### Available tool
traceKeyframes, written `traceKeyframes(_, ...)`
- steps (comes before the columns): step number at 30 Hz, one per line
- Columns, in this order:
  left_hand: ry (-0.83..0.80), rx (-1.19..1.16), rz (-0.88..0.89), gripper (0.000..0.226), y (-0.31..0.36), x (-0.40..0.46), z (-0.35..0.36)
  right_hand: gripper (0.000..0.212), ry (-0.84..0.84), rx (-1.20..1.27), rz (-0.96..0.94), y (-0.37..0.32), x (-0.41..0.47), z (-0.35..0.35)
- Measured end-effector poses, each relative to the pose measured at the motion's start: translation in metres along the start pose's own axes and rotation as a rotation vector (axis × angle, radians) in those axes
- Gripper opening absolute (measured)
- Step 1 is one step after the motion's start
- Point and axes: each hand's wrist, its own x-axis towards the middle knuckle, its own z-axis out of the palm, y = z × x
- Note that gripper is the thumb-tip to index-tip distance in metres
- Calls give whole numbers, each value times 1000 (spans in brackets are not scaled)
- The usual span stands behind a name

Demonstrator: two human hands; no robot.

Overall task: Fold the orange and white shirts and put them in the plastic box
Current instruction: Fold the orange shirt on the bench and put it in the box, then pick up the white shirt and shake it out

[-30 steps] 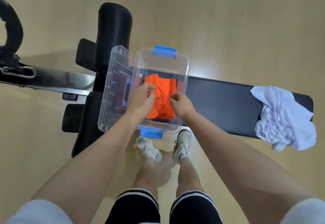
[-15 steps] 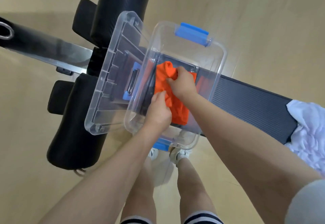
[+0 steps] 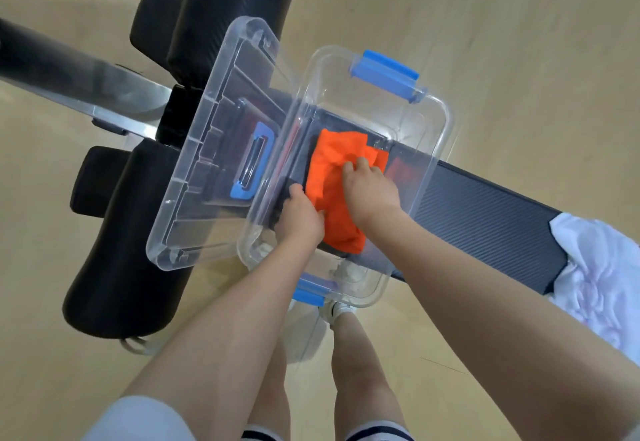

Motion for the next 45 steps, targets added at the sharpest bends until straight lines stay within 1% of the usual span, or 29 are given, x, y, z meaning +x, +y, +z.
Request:
traceKeyframes(2,-3,12,28,36,3,1,-1,41,-28,65,33,-1,0,3)
traceKeyframes(4,58,23,76,27,6,2,-6,49,-11,98,36,-4,0,3)
traceKeyframes(5,95,35,97,26,7,1,-9,53,4,108,34,-6,-1,2)
traceKeyframes(7,135,82,112,32,7,1,-13,56,38,59,30,-9,-1,1)
traceKeyframes(9,131,175,116,48,3,-1,-11,50,51,-93,7,-11,-1,4)
traceKeyframes(11,96,254,175,63,0,-7,-9,43,6,-241,-11,-11,-4,6)
traceKeyframes(13,37,278,273,64,0,-15,-12,40,-4,-269,-17,-11,-12,0)
traceKeyframes(17,-40,265,428,48,12,-43,-36,32,155,-113,-62,-1,-48,-26)
traceKeyframes(19,-56,279,488,41,24,-63,-50,29,195,-10,-45,10,-74,-39)
traceKeyframes(22,-76,347,615,37,50,-98,-64,30,249,254,58,34,-121,-53)
traceKeyframes(24,-105,378,718,35,70,-125,-64,29,319,468,133,53,-156,-57)
traceKeyframes(25,-126,383,759,34,80,-138,-60,29,355,533,175,64,-173,-56)
traceKeyframes(27,-176,386,829,31,100,-166,-46,28,388,585,282,91,-205,-46)
traceKeyframes(29,-227,399,894,29,121,-192,-25,29,387,612,410,126,-232,-32)
traceKeyframes(32,-290,435,1001,28,150,-228,14,30,410,730,618,181,-270,-10)
traceKeyframes(34,-304,437,1046,29,165,-250,44,30,446,806,689,214,-294,6)
traceKeyframes(36,-321,414,1046,29,174,-268,81,30,466,849,708,244,-316,27)
traceKeyframes(39,-332,363,999,28,181,-288,142,28,384,861,679,291,-339,66)
traceKeyframes(41,-330,327,937,28,186,-298,180,27,330,842,640,327,-348,88)
traceKeyframes(45,-308,273,783,30,197,-305,243,29,279,819,545,388,-354,116)
